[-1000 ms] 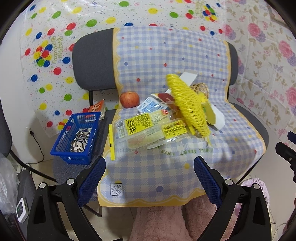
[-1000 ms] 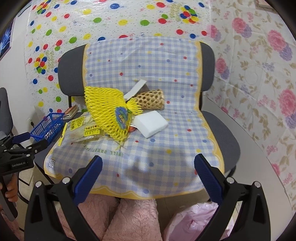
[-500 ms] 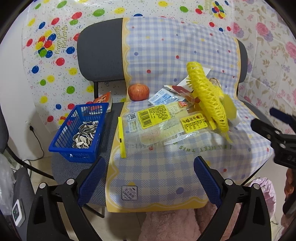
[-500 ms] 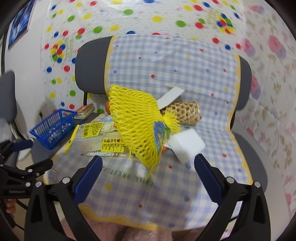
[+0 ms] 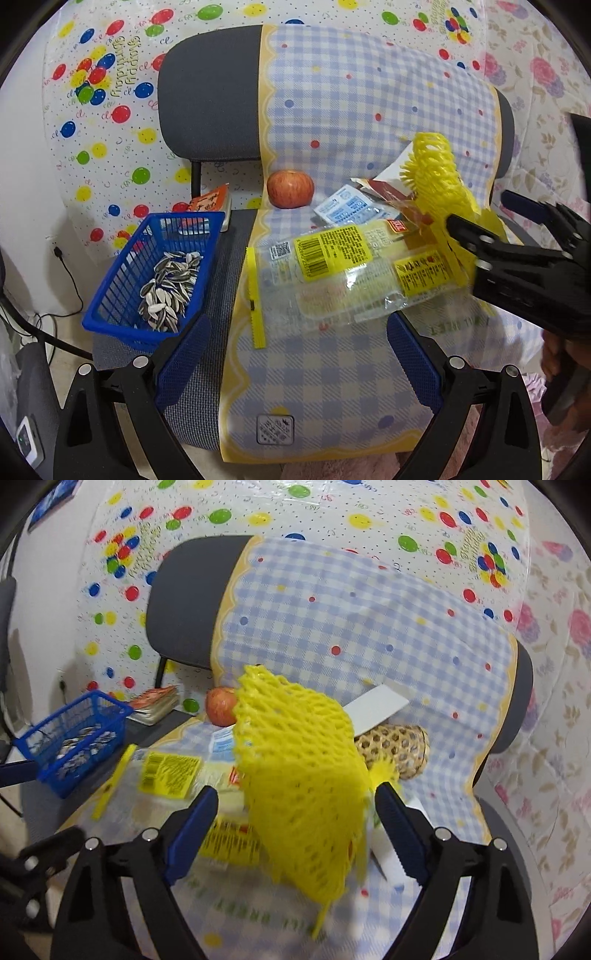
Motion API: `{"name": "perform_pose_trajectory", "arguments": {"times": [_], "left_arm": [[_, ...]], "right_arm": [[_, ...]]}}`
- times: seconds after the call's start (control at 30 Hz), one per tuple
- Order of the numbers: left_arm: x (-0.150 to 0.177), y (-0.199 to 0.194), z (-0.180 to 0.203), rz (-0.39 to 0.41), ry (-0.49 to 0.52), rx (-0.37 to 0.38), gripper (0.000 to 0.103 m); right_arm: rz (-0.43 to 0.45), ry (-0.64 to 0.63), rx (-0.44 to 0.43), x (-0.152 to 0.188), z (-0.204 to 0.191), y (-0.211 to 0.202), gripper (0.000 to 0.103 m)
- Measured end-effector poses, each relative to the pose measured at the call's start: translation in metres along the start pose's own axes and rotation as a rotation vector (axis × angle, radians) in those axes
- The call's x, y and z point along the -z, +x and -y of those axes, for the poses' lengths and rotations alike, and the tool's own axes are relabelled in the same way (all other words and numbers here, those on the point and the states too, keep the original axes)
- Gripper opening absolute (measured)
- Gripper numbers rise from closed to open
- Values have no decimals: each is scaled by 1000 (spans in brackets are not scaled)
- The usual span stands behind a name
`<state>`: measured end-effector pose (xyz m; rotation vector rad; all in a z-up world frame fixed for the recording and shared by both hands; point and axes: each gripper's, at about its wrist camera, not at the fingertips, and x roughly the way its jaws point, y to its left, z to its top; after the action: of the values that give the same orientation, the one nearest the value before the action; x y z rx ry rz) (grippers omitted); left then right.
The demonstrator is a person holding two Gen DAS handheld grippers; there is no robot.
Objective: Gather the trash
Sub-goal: 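Grasp the yellow foam net with the right gripper and lift it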
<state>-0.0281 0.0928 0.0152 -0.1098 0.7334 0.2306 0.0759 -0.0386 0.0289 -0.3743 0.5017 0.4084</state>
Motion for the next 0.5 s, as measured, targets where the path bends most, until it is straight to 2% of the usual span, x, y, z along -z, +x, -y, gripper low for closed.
{"name": "perform_pose_trajectory", "arguments": {"times": [0.07, 0.17, 0.2, 0.27, 0.33, 0.5], "left_arm": [[0, 1, 0, 0, 3, 1, 95], [0, 5, 2, -5, 12, 2, 95], [0, 6, 4, -8, 16, 0, 95], [1, 8, 6, -9, 26, 3, 95], [2, 8, 10, -5, 43, 3, 95], [5, 8, 19, 14, 77, 12, 95]], "right_arm": [[5, -27, 43, -3, -6, 10, 90], [-11, -79, 96, -2, -12, 23, 89], [-9, -93, 113, -1, -12, 24, 84], [-3, -90, 125, -2, -5, 21, 41], [38, -14, 118, -6, 19, 6, 20], [184, 217, 99, -15, 93, -53, 17]]}}
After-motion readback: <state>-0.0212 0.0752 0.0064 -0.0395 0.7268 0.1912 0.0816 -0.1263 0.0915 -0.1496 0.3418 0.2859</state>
